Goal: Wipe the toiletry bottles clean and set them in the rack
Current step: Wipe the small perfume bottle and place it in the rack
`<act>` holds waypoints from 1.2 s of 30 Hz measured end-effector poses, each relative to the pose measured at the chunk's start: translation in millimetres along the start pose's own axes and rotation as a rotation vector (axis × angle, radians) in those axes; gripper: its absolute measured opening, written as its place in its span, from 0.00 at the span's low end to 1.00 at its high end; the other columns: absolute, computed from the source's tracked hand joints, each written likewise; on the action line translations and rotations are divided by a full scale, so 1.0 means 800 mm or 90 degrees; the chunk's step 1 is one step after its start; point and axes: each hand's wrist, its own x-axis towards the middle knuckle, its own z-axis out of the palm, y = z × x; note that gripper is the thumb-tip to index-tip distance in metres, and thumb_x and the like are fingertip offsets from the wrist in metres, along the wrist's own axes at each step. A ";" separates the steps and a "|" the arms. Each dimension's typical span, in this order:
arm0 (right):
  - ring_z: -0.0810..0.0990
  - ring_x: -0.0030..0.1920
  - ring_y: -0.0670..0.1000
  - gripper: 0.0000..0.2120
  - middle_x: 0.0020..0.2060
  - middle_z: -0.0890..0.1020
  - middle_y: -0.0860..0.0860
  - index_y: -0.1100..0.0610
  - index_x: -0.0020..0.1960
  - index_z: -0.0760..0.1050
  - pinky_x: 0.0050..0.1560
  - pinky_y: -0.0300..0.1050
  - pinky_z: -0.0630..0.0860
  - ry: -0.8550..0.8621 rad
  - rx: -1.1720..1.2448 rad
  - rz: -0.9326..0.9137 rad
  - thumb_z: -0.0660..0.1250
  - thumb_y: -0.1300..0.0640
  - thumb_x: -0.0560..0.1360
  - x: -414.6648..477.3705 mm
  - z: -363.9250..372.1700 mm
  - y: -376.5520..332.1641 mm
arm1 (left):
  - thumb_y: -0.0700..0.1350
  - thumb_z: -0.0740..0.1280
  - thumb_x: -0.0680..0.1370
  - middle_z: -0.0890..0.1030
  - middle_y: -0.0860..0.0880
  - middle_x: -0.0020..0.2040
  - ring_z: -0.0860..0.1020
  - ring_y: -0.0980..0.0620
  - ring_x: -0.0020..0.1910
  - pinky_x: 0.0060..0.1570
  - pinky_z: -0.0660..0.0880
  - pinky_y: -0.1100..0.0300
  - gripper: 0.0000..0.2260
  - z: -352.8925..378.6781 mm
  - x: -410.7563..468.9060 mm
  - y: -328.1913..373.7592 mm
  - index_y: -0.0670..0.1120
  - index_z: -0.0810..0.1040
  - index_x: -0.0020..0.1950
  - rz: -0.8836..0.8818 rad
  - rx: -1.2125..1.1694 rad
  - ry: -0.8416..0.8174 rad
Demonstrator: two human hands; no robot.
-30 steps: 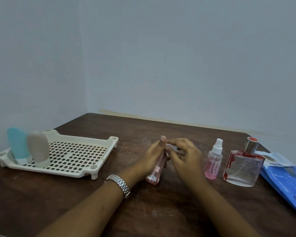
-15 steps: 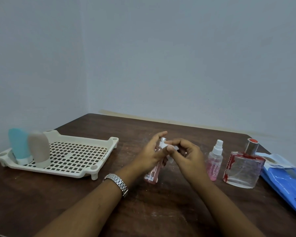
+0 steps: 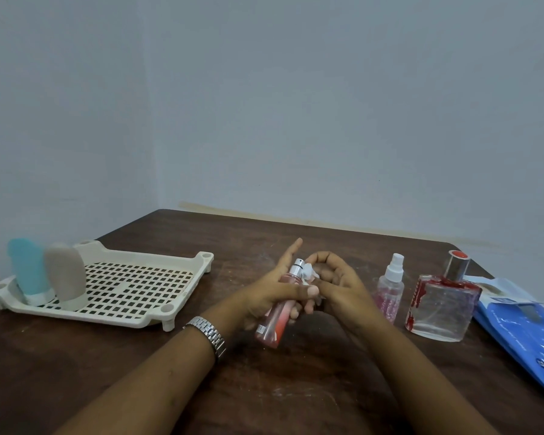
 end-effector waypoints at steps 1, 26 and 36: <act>0.76 0.26 0.51 0.08 0.35 0.82 0.54 0.59 0.51 0.69 0.30 0.44 0.76 -0.008 0.013 0.003 0.60 0.69 0.77 -0.001 0.000 -0.001 | 0.47 0.78 0.64 0.80 0.44 0.33 0.75 0.56 0.25 0.24 0.73 0.64 0.52 0.001 -0.001 0.000 0.63 0.46 0.75 -0.004 -0.031 -0.015; 0.82 0.40 0.50 0.07 0.38 0.83 0.51 0.53 0.45 0.79 0.42 0.44 0.79 0.207 -0.191 -0.096 0.66 0.64 0.74 0.010 -0.008 0.023 | 0.57 0.55 0.79 0.77 0.46 0.34 0.75 0.52 0.27 0.26 0.74 0.61 0.15 0.020 0.007 -0.006 0.58 0.60 0.65 0.116 0.109 0.153; 0.82 0.41 0.45 0.05 0.39 0.84 0.50 0.55 0.46 0.80 0.41 0.37 0.78 0.198 -0.158 -0.130 0.70 0.63 0.72 0.005 0.009 0.014 | 0.56 0.62 0.75 0.75 0.47 0.32 0.71 0.54 0.25 0.24 0.70 0.64 0.21 0.008 0.008 0.000 0.49 0.64 0.64 0.109 -0.077 0.228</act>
